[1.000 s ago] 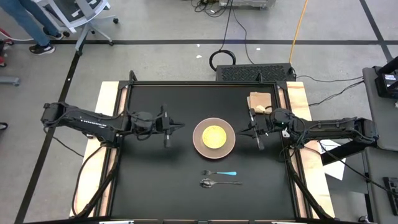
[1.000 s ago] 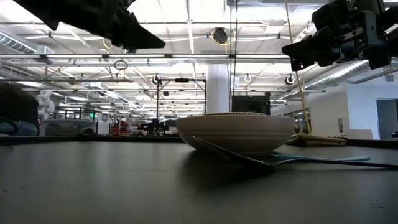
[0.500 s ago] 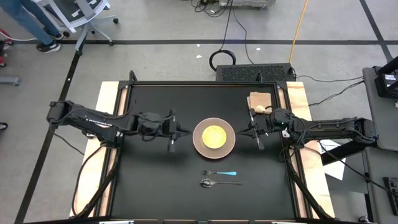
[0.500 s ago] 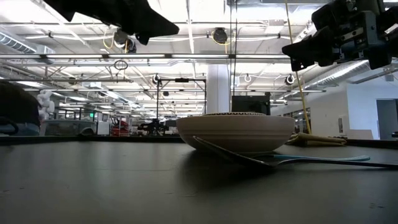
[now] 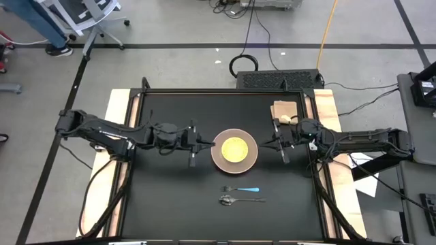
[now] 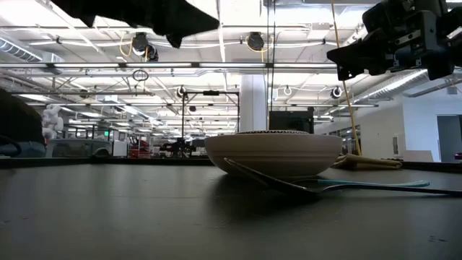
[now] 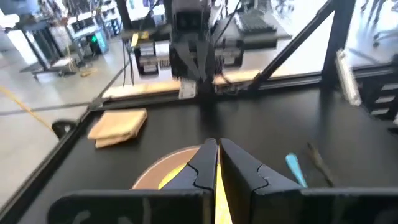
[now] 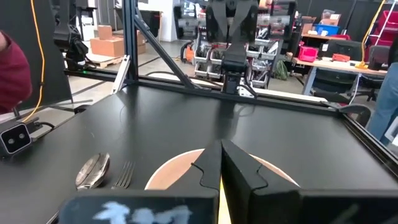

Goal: Set table place
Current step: Put the light blue fork on the left side of the brown plate

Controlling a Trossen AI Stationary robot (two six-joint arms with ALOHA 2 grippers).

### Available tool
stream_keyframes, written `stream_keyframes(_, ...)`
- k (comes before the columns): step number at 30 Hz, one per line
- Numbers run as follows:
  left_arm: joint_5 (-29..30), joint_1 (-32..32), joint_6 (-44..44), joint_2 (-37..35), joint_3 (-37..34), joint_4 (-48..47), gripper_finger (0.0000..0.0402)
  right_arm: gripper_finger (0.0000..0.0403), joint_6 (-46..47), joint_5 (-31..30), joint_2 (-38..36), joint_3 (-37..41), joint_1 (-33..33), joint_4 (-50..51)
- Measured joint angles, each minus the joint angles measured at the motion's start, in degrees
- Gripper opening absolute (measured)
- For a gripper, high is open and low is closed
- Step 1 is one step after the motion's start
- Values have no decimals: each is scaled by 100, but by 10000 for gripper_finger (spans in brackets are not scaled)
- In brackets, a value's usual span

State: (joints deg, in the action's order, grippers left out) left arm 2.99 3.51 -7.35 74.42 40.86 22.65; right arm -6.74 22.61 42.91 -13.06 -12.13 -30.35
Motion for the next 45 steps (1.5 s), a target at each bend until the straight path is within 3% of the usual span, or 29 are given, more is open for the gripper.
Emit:
stream_keyframes(4,26,0,167,539,306,60,26,0,-2,0,1,0,-1,-29)
stream_keyframes(12,50,350,349,1952,1711,-1222,26,0,-11,-1,1,0,-1,-51)
stream_keyframes(17,55,625,392,2511,3012,-2773,27,0,-1,-2,-12,0,-3,-87)
stream_keyframes(25,52,885,460,3201,4557,-4262,33,0,6,-1,-97,-2,-3,-69)
stream_keyframes(37,-134,902,1358,4078,4813,-4345,143,0,771,4,-626,-2,-1,63)
stream_keyframes(45,-451,1028,1562,4093,4813,-4489,136,0,683,7,-778,-2,-1,359)
